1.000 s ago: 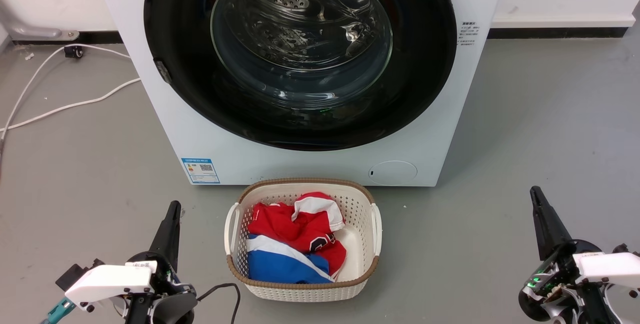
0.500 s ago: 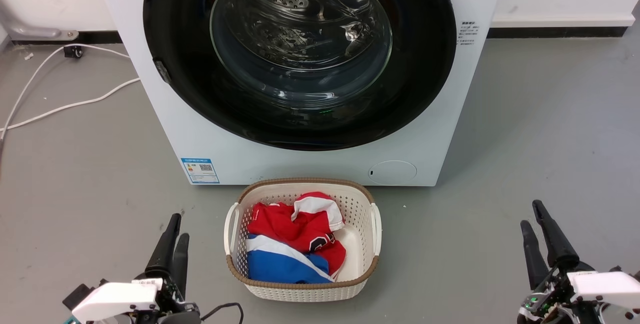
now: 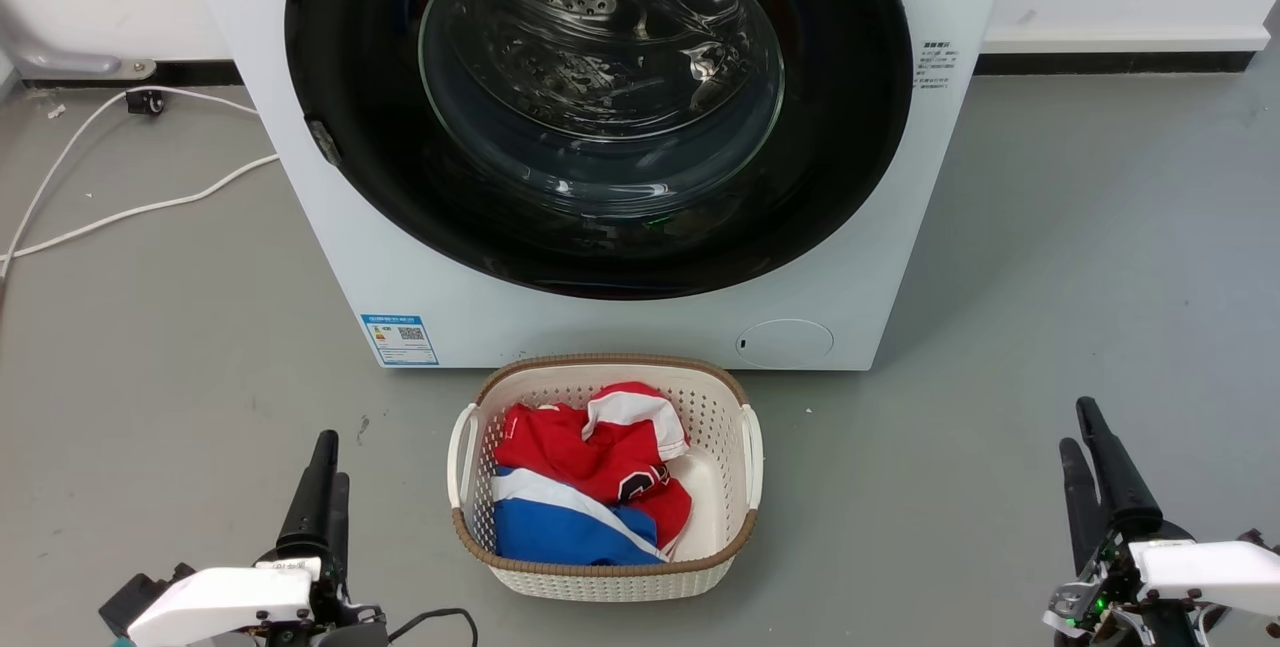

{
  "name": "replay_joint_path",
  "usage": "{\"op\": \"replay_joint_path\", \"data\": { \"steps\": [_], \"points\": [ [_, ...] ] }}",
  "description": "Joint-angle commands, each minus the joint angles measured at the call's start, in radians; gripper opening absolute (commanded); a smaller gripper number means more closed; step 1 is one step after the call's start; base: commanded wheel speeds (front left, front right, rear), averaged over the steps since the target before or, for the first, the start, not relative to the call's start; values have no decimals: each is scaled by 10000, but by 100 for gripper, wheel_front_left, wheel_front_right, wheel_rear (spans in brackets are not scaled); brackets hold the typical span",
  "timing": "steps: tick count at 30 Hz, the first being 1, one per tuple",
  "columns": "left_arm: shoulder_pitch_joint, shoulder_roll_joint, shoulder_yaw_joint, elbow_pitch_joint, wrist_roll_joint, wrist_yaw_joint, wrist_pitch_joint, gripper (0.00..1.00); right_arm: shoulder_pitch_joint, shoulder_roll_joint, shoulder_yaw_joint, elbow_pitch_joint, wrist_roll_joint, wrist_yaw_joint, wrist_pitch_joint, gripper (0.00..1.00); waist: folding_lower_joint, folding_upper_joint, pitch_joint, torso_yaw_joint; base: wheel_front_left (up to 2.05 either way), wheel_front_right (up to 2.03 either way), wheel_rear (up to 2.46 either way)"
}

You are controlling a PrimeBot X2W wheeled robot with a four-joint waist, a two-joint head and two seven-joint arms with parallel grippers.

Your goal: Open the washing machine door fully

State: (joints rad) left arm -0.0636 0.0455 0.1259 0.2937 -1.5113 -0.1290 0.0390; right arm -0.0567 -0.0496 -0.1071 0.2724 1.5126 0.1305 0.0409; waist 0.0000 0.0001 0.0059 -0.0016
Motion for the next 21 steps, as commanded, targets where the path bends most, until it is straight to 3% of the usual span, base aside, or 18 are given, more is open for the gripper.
{"op": "replay_joint_path", "data": {
  "steps": [1,9,21],
  "points": [
    [-97,25,31,-192,223,-6,-95,100,-127,-12,-60,-147,-203,2,-105,100,0,-1,2,-1,0,0,0],
    [-8,29,335,-717,1509,-8,-436,100,-250,-12,-227,-355,-1427,2,-445,100,0,-1,40,-16,0,0,0],
    [-3,35,765,-1832,3794,94,-892,100,-250,-12,138,-1337,-4749,2,-905,100,0,-1,83,-30,0,0,0]
  ]
}}
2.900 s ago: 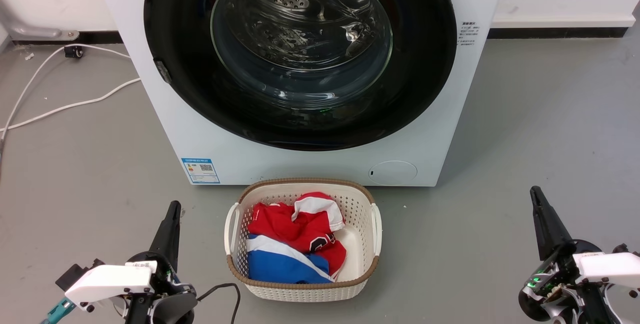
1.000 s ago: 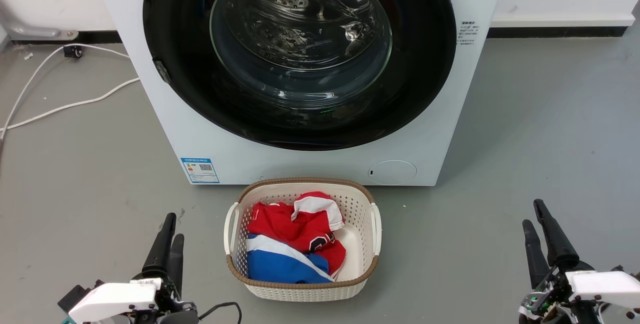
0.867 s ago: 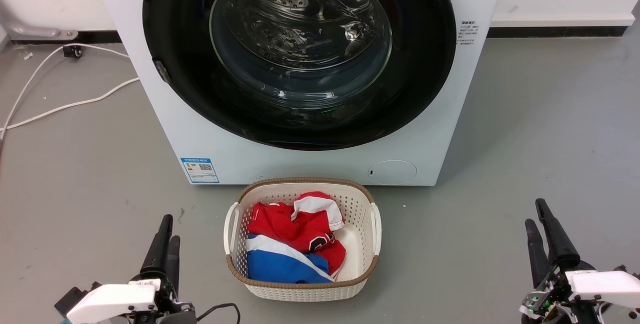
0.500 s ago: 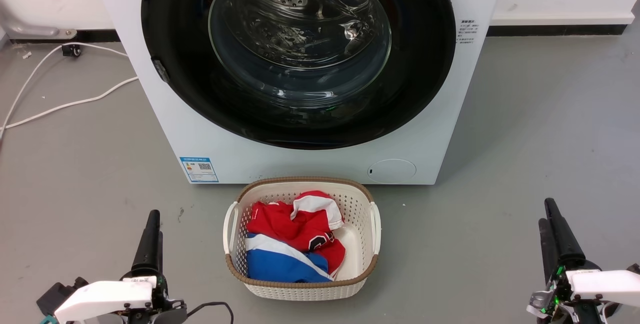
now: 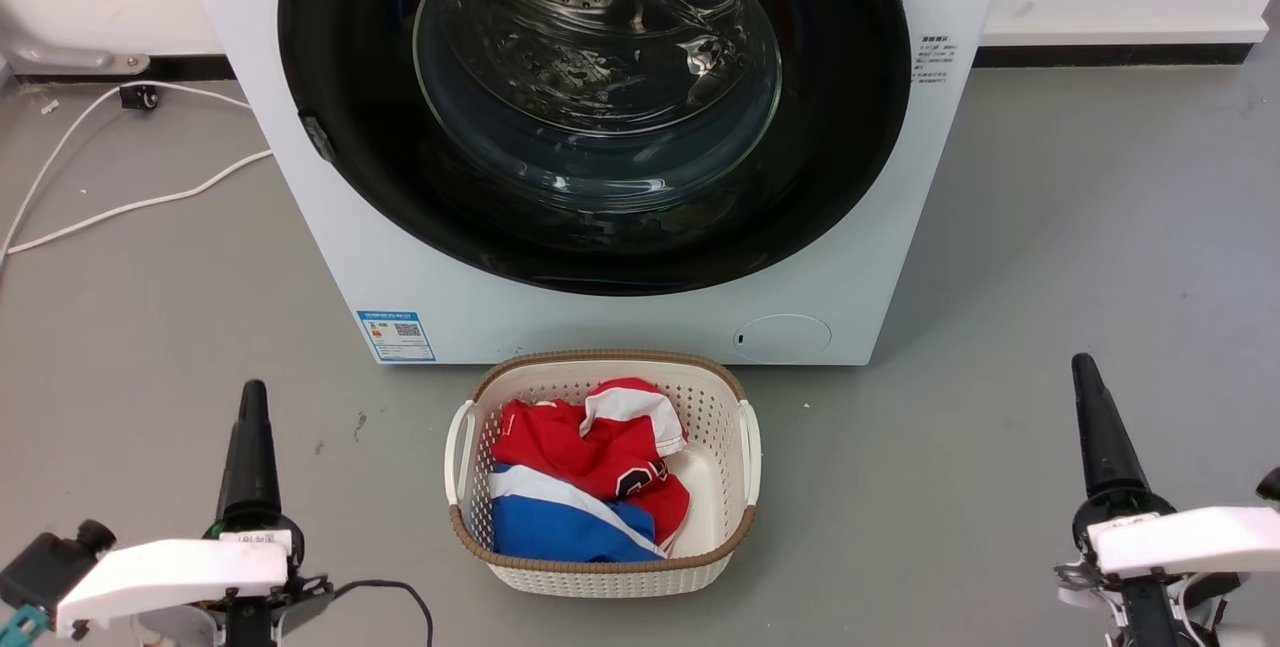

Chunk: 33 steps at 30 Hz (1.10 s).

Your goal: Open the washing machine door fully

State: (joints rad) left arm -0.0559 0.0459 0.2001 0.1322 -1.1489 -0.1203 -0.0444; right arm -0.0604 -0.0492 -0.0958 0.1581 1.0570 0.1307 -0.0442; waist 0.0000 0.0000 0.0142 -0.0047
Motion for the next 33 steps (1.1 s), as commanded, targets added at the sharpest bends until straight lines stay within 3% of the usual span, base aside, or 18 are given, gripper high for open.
{"op": "replay_joint_path", "data": {
  "steps": [1,5,14,22,33],
  "points": [
    [-73,32,-30,-409,363,-11,-93,100,-207,-16,101,-277,-420,1,-92,100,0,0,1,0,0,0,0],
    [72,33,-222,-919,1134,5,-234,100,-198,-16,352,-695,-1424,0,-232,100,0,0,7,-4,0,0,0],
    [276,36,-896,-1614,3319,474,-525,100,-115,-16,649,-1204,-3473,0,-528,100,0,0,12,-16,0,0,0],
    [386,38,-1703,-2033,5463,1153,-770,100,-6,-16,902,-1309,-4998,0,-762,100,0,0,60,-27,0,0,0],
    [447,600,-2881,-2338,6949,1943,-1046,100,94,-16,1030,-1242,-6498,0,-1047,100,0,0,125,0,0,0,0]
  ]
}}
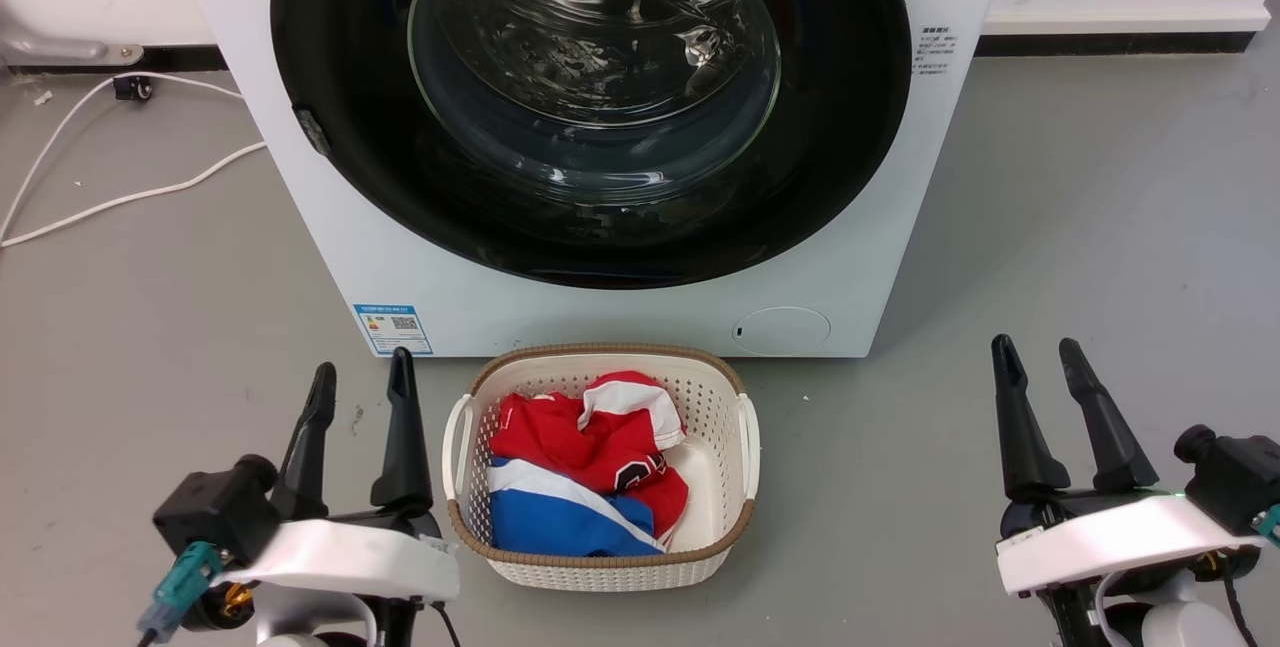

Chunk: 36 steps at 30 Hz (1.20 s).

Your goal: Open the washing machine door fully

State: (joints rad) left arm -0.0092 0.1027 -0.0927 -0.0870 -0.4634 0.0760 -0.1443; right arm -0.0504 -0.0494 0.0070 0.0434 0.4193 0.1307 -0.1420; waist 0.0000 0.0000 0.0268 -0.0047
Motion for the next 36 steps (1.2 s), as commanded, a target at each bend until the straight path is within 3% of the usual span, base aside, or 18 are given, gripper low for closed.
{"op": "replay_joint_path", "data": {
  "steps": [1,11,19,23,28,34,36],
  "points": [
    [-24,115,-89,-151,225,71,-72,100,-16,-14,8,-73,-234,0,-101,100,0,0,1,0,0,0,0],
    [-83,851,-1453,-50,1221,967,-318,100,34,-14,46,163,-1375,0,-349,100,0,0,-10,-31,0,0,0],
    [-154,1102,-2009,236,1679,1348,-509,100,48,-14,110,170,-2061,-1,-541,100,0,0,22,-35,0,0,0],
    [-91,890,-1856,298,1460,951,-600,100,61,-14,148,113,-2414,-1,-622,100,0,0,57,-17,0,0,0],
    [219,342,-1025,501,1306,132,-708,100,147,-12,143,226,-2226,-1,-726,100,0,0,79,21,0,0,0],
    [421,-206,-60,827,1551,-1260,-826,100,188,-12,193,519,-1882,-1,-852,100,0,0,82,50,0,0,0],
    [479,-327,166,914,1754,-1516,-863,100,191,-11,191,633,-1796,-1,-903,100,0,0,76,50,0,0,0]
  ]
}}
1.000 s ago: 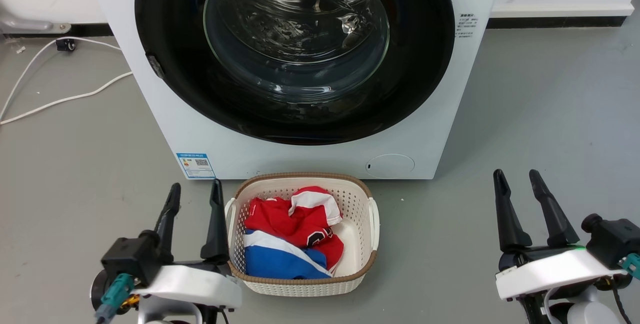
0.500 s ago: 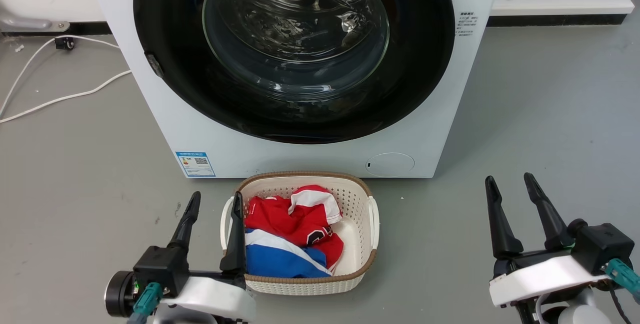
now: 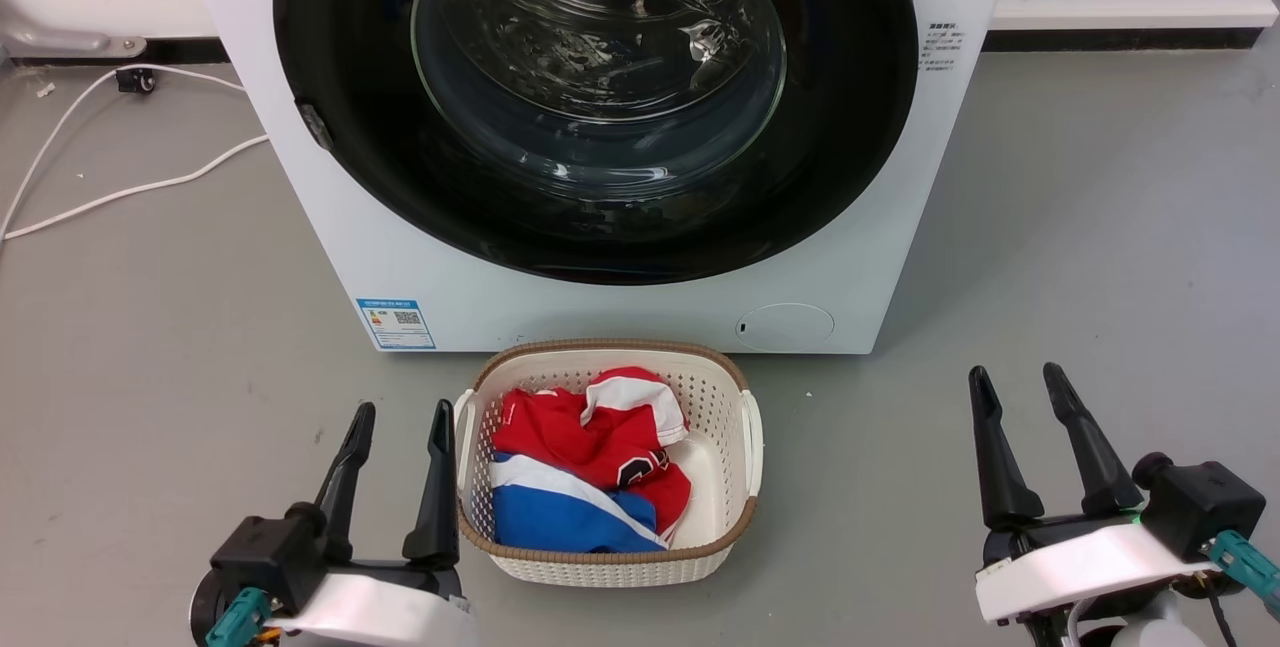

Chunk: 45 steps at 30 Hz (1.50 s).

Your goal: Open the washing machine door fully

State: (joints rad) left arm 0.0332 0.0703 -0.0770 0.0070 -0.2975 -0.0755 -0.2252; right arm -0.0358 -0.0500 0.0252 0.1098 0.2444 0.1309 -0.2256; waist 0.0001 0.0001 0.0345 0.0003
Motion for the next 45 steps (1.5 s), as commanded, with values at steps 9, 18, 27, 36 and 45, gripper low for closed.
{"op": "replay_joint_path", "data": {
  "steps": [9,18,27,36,45],
  "points": [
    [177,-183,212,100,1018,-442,-231,100,-5,-5,3,192,-271,-3,-223,100,-1,-1,-32,-45,0,0,0],
    [213,-203,63,152,1455,-524,-379,100,-4,-5,33,169,-779,-3,-384,100,-1,-1,6,-52,0,0,0],
    [220,-204,50,199,1443,-538,-406,100,2,-5,14,158,-734,-3,-402,100,-1,-1,-2,-22,0,0,0],
    [153,-205,31,208,1400,-545,-406,100,-64,-5,-43,81,-861,-3,-402,100,-1,-1,81,9,0,0,0],
    [5,-204,-141,192,1511,-549,-406,100,-225,-5,-285,-10,-806,-3,-400,0,-1,-1,369,59,0,0,0]
  ]
}}
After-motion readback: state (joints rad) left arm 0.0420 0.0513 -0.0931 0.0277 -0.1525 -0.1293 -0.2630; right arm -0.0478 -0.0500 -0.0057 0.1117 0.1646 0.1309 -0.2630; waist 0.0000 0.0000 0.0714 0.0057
